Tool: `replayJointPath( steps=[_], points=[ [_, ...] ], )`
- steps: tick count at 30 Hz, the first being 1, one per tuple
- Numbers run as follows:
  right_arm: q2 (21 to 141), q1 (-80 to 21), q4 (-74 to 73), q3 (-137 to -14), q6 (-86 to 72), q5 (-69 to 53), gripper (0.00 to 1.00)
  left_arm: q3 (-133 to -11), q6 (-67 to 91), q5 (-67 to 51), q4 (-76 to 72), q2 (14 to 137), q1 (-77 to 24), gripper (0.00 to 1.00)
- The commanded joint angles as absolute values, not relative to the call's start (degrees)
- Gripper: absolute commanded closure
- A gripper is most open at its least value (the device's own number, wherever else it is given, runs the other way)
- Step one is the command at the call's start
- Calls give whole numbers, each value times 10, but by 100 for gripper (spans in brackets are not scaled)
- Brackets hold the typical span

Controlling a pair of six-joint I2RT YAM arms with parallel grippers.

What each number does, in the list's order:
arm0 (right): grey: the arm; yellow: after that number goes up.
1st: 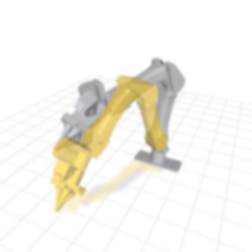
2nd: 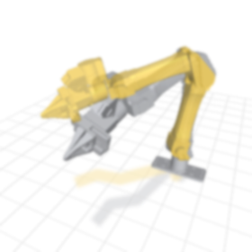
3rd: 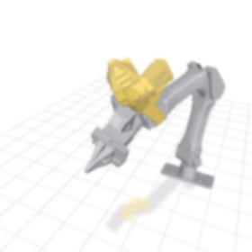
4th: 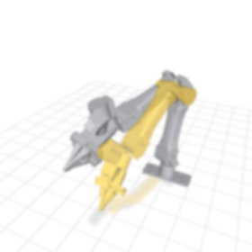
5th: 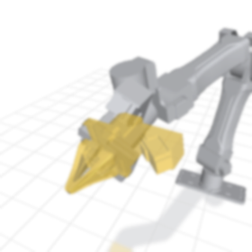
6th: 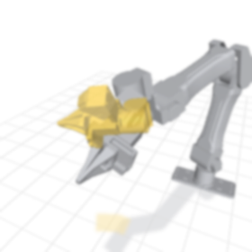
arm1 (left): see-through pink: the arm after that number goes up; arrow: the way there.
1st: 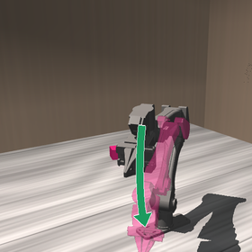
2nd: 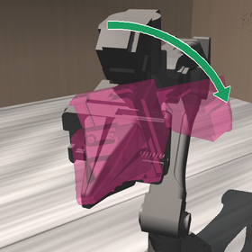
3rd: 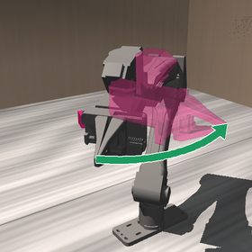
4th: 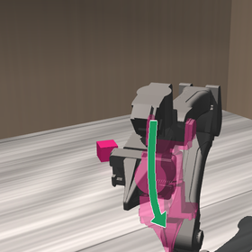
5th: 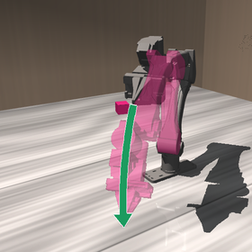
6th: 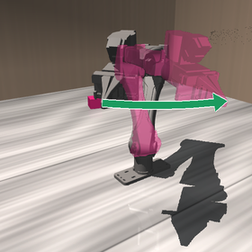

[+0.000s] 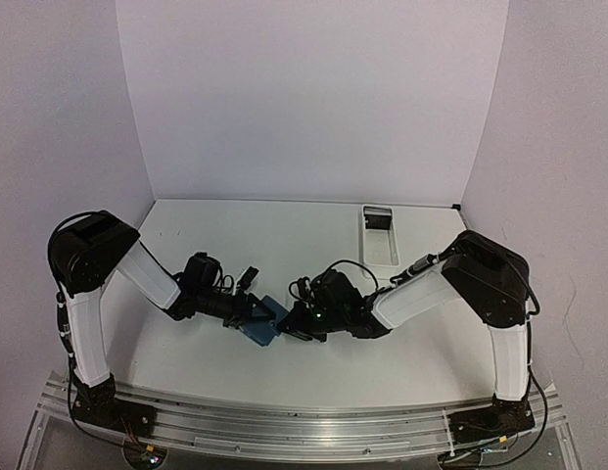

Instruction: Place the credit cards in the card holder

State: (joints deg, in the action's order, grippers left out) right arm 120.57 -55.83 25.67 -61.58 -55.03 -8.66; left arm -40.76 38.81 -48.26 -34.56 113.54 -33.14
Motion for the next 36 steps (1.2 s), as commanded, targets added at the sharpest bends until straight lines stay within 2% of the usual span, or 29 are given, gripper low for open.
replayJointPath(
  steps=[1,3,6,11,13,16,17,25,29,33,36],
  points=[
    [1205,-562,240,-615,-562,-71,94,-375,410,-395,-251,1155,-315,58],
    [1206,-562,240,-619,-565,-70,94,-369,427,-397,-267,1150,-308,57],
    [1209,-562,240,-622,-580,-67,96,-356,441,-437,-316,1145,-306,46],
    [1214,-562,240,-629,-591,-59,97,-330,438,-469,-356,1137,-303,39],
    [1213,-561,240,-630,-594,-53,98,-323,427,-493,-380,1135,-302,32],
    [1216,-561,240,-634,-600,-54,98,-322,388,-525,-386,1137,-303,15],
    [1218,-561,240,-637,-601,-56,98,-324,374,-525,-377,1138,-304,14],
    [1229,-561,240,-660,-607,-60,100,-354,316,-485,-319,1154,-327,22],
    [1230,-561,240,-663,-618,-57,100,-356,315,-471,-314,1157,-330,30],
    [1229,-561,240,-666,-615,-54,100,-364,308,-452,-301,1159,-334,43],
    [1226,-561,240,-663,-614,-56,100,-366,301,-447,-296,1158,-334,48]
  ],
)
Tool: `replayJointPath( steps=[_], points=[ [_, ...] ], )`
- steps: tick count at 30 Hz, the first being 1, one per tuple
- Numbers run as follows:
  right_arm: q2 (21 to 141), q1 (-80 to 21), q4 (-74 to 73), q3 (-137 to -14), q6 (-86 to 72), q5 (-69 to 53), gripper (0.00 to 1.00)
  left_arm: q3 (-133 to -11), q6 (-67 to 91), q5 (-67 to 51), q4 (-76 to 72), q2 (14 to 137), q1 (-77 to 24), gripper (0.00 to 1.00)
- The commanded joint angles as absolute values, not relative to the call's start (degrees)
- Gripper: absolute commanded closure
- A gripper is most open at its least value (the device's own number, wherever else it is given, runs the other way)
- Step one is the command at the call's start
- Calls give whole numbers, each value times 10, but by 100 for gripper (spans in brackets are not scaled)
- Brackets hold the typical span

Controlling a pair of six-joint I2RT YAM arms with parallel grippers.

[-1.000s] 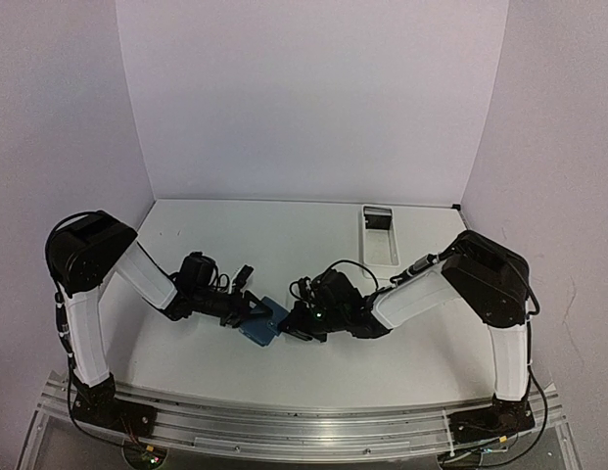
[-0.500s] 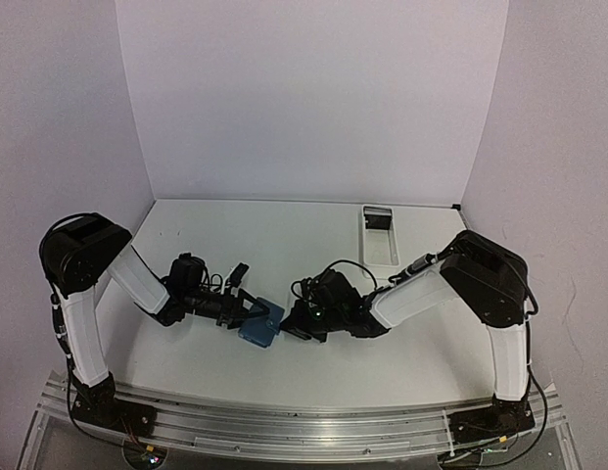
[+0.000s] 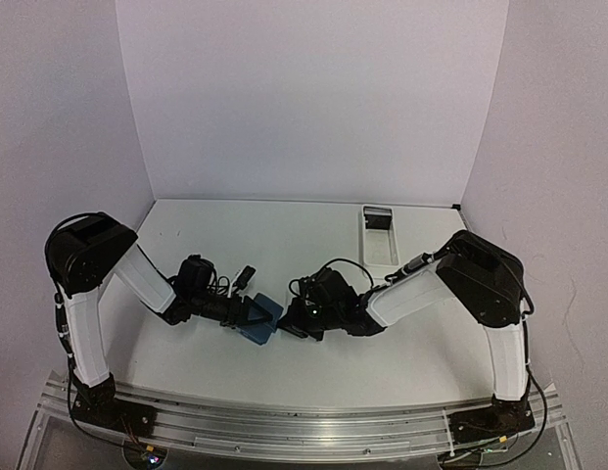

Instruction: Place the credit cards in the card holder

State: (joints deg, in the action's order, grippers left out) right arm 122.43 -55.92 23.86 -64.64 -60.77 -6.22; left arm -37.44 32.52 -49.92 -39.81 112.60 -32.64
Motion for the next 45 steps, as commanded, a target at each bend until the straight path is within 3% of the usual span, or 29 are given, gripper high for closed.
replayJointPath(
  steps=[1,9,15,16,20,24,28,30,32,33,37,45],
  points=[
    [1225,-561,240,-661,-614,-55,100,-366,298,-449,-296,1158,-335,50],
    [1224,-561,240,-660,-612,-56,100,-374,284,-433,-285,1161,-342,67],
    [1219,-561,240,-655,-602,-59,100,-377,301,-423,-289,1162,-342,98],
    [1218,-561,240,-656,-599,-61,100,-377,306,-423,-292,1162,-342,100],
    [1199,-555,245,-640,-565,-72,95,-378,315,-437,-302,1156,-339,100],
    [1144,-532,293,-596,-474,-117,67,-368,312,-493,-350,1138,-329,100],
    [1099,-489,370,-541,-446,-161,50,-366,246,-541,-367,1115,-328,100],
    [1106,-486,401,-536,-448,-178,40,-369,205,-562,-373,1104,-328,100],
    [1131,-486,442,-541,-460,-203,21,-373,173,-581,-384,1096,-328,100],
    [1142,-485,462,-543,-464,-212,18,-375,164,-591,-388,1095,-328,100],
    [1183,-486,550,-539,-487,-245,18,-374,134,-643,-408,1086,-328,100],
    [1221,-511,621,-557,-505,-300,27,-362,165,-669,-465,1072,-328,100]
  ],
)
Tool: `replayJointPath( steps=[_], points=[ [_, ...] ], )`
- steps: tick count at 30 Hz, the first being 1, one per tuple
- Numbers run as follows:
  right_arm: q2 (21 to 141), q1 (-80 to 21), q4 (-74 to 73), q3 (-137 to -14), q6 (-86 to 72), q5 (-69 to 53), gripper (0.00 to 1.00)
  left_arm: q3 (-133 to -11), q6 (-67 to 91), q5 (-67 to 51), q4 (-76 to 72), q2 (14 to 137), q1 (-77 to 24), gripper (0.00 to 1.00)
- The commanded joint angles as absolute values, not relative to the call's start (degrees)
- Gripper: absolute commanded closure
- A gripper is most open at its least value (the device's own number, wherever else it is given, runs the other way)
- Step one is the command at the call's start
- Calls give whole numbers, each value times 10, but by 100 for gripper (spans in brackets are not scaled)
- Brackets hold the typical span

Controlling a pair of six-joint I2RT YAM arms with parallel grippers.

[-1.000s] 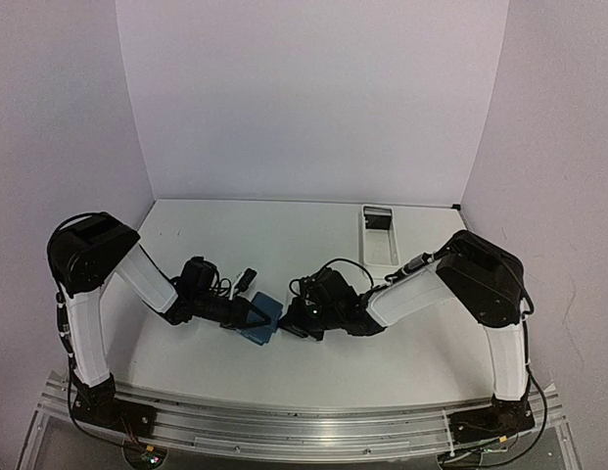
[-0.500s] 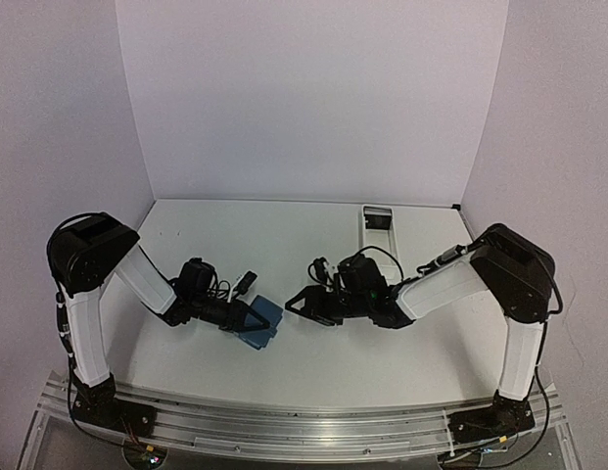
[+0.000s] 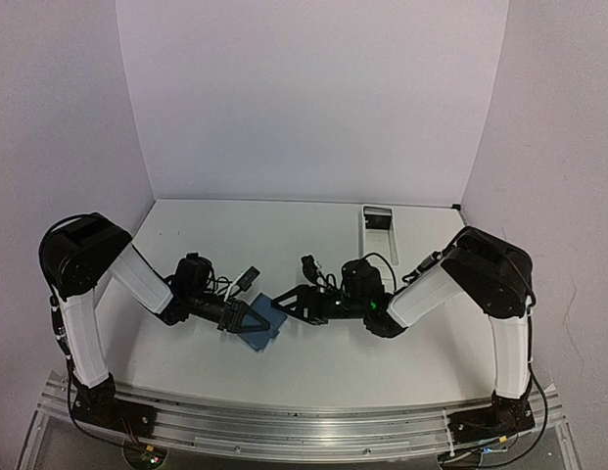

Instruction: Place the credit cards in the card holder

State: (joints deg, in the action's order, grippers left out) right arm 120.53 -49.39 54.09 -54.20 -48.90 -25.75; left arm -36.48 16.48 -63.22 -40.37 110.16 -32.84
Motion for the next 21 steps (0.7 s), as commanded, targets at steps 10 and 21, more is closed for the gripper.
replayJointPath(
  steps=[10,21],
  points=[
    [1249,-513,699,-555,-555,-318,93,-363,181,-683,-481,1070,-327,100],
    [1223,-513,700,-541,-553,-310,100,-374,118,-741,-400,1057,-298,31]
  ],
)
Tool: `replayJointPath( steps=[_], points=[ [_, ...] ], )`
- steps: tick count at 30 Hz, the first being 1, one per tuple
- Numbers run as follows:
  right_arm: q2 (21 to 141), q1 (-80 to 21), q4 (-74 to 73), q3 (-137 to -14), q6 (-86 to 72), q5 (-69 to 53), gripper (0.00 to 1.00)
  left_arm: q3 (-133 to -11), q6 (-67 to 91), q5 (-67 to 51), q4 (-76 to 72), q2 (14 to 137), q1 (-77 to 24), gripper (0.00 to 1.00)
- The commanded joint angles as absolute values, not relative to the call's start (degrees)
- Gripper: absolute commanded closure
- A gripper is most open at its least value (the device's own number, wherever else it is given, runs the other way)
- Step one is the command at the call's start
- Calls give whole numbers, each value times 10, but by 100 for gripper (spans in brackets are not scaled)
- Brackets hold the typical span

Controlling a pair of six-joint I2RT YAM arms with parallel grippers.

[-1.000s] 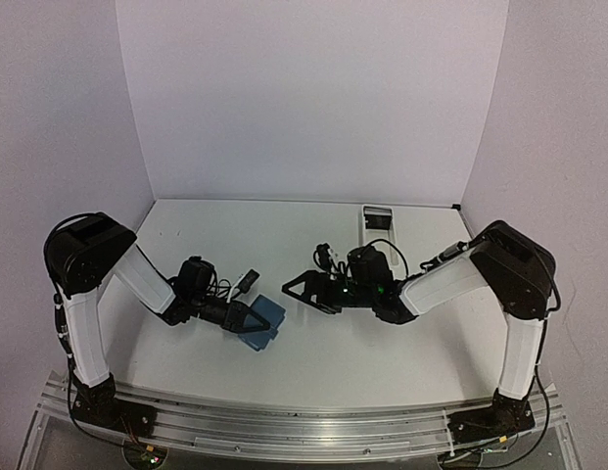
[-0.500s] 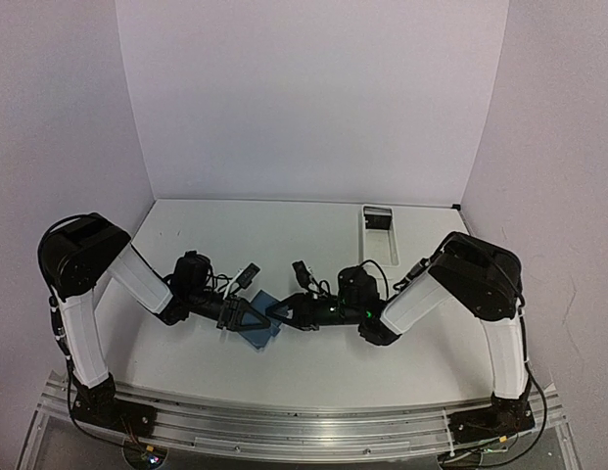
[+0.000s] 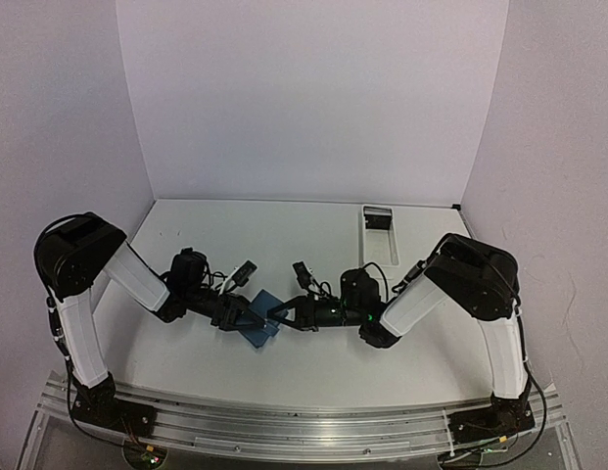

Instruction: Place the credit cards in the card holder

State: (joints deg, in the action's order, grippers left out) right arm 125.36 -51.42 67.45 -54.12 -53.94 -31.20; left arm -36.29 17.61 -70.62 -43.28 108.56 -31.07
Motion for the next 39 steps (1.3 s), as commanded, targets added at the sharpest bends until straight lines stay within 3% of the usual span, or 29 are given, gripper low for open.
replayJointPath(
  steps=[1,10,15,19,21,25,27,30,34,39],
  points=[
    [1223,-513,700,-541,-557,-311,100,-375,95,-744,-382,1053,-297,30],
    [1225,-522,695,-545,-595,-298,100,-389,-11,-645,-287,1033,-318,31],
    [1215,-521,665,-524,-597,-250,100,-367,-14,-583,-297,966,-252,24],
    [1213,-521,645,-527,-589,-234,100,-408,-101,-578,-183,914,-222,23],
    [1214,-521,638,-532,-584,-237,100,-428,-123,-586,-139,897,-215,26],
    [1215,-521,623,-536,-570,-239,100,-460,-120,-593,-24,898,-266,51],
    [1220,-521,608,-544,-567,-244,100,-470,-70,-570,25,931,-295,57],
    [1234,-521,594,-554,-574,-263,100,-470,-8,-561,13,967,-301,54],
    [1236,-521,589,-552,-568,-267,100,-497,-56,-570,35,1006,-330,49],
    [1242,-521,587,-558,-571,-270,100,-510,-68,-572,43,1034,-350,54]
  ],
)
